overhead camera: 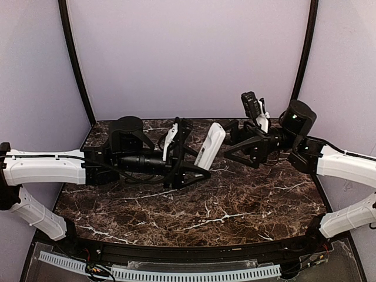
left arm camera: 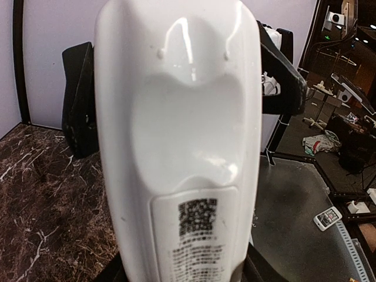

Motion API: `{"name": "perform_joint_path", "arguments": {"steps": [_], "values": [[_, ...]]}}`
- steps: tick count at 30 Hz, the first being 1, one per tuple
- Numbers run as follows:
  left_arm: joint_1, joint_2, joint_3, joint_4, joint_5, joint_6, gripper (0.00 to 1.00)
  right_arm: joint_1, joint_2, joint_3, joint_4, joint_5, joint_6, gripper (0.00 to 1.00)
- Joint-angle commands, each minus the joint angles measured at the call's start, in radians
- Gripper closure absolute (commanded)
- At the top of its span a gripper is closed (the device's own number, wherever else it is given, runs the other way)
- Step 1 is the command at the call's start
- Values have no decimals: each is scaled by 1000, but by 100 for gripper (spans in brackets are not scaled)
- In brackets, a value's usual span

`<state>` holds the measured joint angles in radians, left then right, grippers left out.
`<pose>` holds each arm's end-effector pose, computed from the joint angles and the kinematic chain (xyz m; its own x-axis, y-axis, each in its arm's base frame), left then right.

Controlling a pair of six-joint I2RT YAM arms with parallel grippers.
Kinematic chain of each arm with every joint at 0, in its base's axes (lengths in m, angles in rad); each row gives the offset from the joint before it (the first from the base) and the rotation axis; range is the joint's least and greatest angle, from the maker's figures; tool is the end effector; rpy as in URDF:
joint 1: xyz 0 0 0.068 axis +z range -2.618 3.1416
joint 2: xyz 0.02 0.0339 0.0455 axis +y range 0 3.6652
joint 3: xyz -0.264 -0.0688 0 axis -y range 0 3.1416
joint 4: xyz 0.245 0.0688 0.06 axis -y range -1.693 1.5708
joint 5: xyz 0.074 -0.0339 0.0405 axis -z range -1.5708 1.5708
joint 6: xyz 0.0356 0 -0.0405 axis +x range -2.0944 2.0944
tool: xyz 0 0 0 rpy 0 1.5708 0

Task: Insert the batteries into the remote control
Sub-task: Pass from the left arm to the right

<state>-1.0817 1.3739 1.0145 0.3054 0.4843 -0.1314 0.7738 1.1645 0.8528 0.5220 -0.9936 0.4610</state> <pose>0.1377 -0.2939 0.3367 -0.1561 0.0465 -0.9866 0.9877 0.0116 -0.1557 0.1641 0.2021 0.3575 -0.2967 0.0495 -0.9537 -0.9329 -0.2283 0.2784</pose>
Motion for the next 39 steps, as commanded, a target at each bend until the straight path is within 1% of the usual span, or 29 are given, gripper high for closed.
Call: {"name": "perform_joint_path", "arguments": {"steps": [1,5,8,17,19,20,21,22,24,25,27,30,32,34,35,36,37,38,39], "values": [[0,-16,-15,57,26,-19,60,43,24,55,17,35,-49,12],[1,-12,-19,58,13,-21,60,64,36,79,-18,77,-93,16],[2,-14,-24,61,5,-23,60,68,34,81,-27,105,-111,22],[1,-14,-26,54,2,-23,60,74,54,93,-15,68,-101,53],[0,-18,-30,43,-10,-19,55,74,54,96,-22,63,-102,60],[2,-23,-33,39,-18,-18,47,74,52,99,-36,62,-107,64],[3,-28,-38,29,-20,-15,41,74,50,105,-61,66,-122,67],[8,-37,-41,24,-21,-15,32,74,47,111,-91,75,-138,68],[22,-53,-50,-1,-21,-23,22,74,41,127,-153,86,-177,70],[29,-59,-61,-12,-18,-37,19,73,40,139,-196,93,-197,71],[51,-95,-89,-11,-5,-63,5,69,39,155,-272,115,-236,73],[88,-148,-152,-8,-16,-87,2,57,41,165,-369,153,-285,73],[112,-194,-188,-21,-59,-101,1,48,53,181,-450,190,-324,74],[132,-236,-209,-72,-173,-106,1,47,75,208,-565,243,-379,74],[150,-259,-214,-124,-278,-112,1,47,88,218,-607,269,-400,75],[162,-268,-220,-152,-328,-119,1,47,102,226,-639,300,-419,75],[196,-282,-223,-207,-410,-146,1,47,119,235,-669,330,-436,75],[214,-287,-227,-232,-442,-180,1,47,140,247,-702,360,-453,76],[256,-294,-228,-278,-498,-198,1,46,165,263,-735,394,-470,76]]}}
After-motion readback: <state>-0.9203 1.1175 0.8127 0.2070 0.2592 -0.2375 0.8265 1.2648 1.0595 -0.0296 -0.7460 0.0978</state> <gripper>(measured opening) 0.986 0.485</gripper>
